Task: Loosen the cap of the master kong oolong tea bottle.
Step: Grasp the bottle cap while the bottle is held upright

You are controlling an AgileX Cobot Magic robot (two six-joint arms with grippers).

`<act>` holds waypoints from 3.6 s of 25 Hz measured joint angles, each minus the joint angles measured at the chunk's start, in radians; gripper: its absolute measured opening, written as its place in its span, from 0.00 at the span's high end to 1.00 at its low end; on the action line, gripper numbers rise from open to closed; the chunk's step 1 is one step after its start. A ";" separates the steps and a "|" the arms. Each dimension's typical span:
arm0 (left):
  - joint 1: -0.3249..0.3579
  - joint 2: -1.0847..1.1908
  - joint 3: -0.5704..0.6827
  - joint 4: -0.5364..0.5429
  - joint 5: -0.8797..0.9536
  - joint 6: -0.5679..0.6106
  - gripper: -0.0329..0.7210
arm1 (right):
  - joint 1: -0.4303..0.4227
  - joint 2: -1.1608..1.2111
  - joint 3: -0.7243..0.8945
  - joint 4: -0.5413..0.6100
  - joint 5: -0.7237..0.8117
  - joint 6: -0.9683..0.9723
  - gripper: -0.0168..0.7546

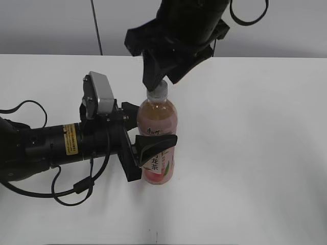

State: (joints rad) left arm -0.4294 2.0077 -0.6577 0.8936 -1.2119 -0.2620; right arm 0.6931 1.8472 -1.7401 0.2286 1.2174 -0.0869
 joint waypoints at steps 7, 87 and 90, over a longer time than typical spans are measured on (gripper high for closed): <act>0.000 0.000 0.000 0.000 0.000 0.000 0.38 | 0.000 -0.001 0.020 0.011 0.003 0.006 0.50; 0.005 0.000 0.000 0.036 -0.005 0.000 0.38 | 0.003 -0.005 -0.032 0.079 0.009 -0.746 0.28; 0.005 0.000 -0.001 0.037 -0.005 0.000 0.38 | 0.003 -0.005 -0.032 0.080 0.009 -0.545 0.29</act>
State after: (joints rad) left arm -0.4248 2.0077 -0.6587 0.9307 -1.2168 -0.2621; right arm 0.6961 1.8426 -1.7724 0.3085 1.2259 -0.6320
